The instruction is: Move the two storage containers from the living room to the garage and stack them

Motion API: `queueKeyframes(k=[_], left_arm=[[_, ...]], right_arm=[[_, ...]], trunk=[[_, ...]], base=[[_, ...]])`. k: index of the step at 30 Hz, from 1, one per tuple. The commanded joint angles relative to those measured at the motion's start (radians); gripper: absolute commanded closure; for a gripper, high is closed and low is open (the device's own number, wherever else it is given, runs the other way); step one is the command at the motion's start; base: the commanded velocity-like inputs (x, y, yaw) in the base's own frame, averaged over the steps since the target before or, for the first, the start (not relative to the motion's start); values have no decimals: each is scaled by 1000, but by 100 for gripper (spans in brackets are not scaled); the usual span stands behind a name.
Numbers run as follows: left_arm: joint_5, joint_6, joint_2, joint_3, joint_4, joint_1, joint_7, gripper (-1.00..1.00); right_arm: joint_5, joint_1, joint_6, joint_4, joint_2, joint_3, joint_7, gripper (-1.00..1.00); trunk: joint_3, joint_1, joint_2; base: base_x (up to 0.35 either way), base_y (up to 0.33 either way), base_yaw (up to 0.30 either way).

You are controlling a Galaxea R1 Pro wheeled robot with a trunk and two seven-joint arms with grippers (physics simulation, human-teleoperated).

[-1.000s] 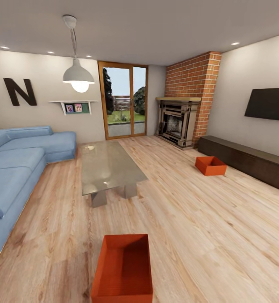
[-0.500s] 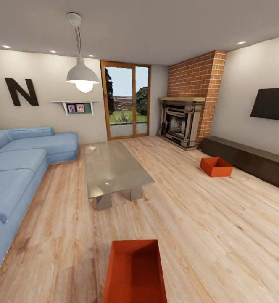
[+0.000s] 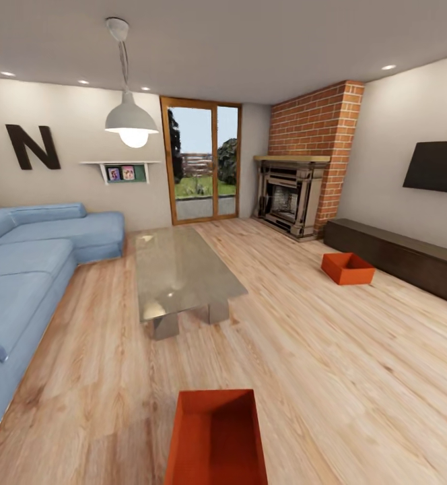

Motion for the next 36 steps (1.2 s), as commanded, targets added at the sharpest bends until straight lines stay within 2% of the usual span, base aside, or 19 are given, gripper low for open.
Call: queueKeyframes(k=[1,22,36], left_arm=[[4,-1,0,0,0,0,1,-100],[4,-2,-2,1,0,0,2,-100],[5,-2,-5,2,0,0,2,-100]], right_arm=[[5,-1,-4,2,0,5,-3,-100],[6,-1,0,2,0,8,-3,-100],[6,-1,1,2,0,8,-3,-100]], trunk=[[-1,0,0],[-1,0,0],[-1,0,0]], base=[[264,0,0],[90,0,0],[2,94,0]])
